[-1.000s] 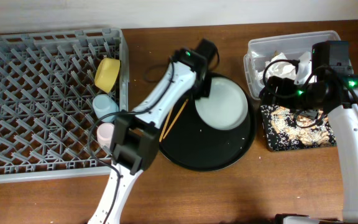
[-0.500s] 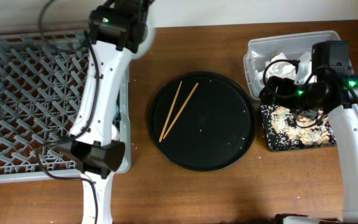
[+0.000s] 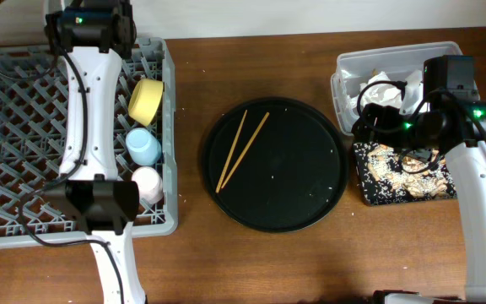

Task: Sort waste into correct bins and load items into the dishwasher rack
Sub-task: 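Lift the white plate and stand it upright in the rack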

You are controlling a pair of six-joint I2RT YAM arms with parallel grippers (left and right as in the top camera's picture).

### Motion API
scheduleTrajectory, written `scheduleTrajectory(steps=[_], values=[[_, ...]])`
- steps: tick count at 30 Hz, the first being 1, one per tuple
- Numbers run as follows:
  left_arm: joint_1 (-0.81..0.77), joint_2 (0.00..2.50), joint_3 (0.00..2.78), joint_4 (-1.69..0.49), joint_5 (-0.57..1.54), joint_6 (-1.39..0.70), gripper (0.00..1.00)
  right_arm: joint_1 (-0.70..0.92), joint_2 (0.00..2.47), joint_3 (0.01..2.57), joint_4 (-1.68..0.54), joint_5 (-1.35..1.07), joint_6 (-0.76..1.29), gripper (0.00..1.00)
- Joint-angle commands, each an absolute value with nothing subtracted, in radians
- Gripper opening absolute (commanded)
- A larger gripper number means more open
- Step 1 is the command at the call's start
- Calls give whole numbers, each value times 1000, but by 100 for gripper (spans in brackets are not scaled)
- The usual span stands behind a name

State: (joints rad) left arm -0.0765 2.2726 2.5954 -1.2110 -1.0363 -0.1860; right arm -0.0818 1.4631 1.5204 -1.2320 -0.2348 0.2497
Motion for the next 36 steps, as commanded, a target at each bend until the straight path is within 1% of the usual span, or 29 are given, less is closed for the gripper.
scheduleTrajectory(steps=[1,4,11,19,26,27,29,31,32,34,36], values=[[-73,2283,2482,-1140,-1189,-195,0,-86,1461,1534,-1239,-224,240,99],[-71,2283,2376,-1041,-1258,-196,0,-86,1461,1534,-1243,-224,240,99],[-70,2283,2199,-895,-1252,-196,0,-86,1461,1534,-1242,-224,240,99],[-70,2283,2180,-891,-1056,-197,0,-86,1461,1534,-1242,-224,240,98],[-69,2283,2117,-901,-1016,-196,0,-86,1461,1534,-1243,-224,240,98],[-69,2283,2106,-900,-1016,-196,3,-86,1461,1534,-1243,-224,240,98],[-69,2283,2100,-892,-1016,-196,54,-86,1461,1534,-1243,-224,240,98],[-69,2283,2100,-874,-1015,-196,91,-86,1461,1534,-1243,-224,240,98],[-69,2283,2101,-863,-1016,-196,99,-86,1461,1534,-1243,-224,240,99],[-70,2281,2115,-858,-1003,-191,99,-86,1461,1534,-1243,-224,240,99],[-72,2271,2154,-886,-920,-176,99,-86,1461,1534,-1243,-224,240,99]])
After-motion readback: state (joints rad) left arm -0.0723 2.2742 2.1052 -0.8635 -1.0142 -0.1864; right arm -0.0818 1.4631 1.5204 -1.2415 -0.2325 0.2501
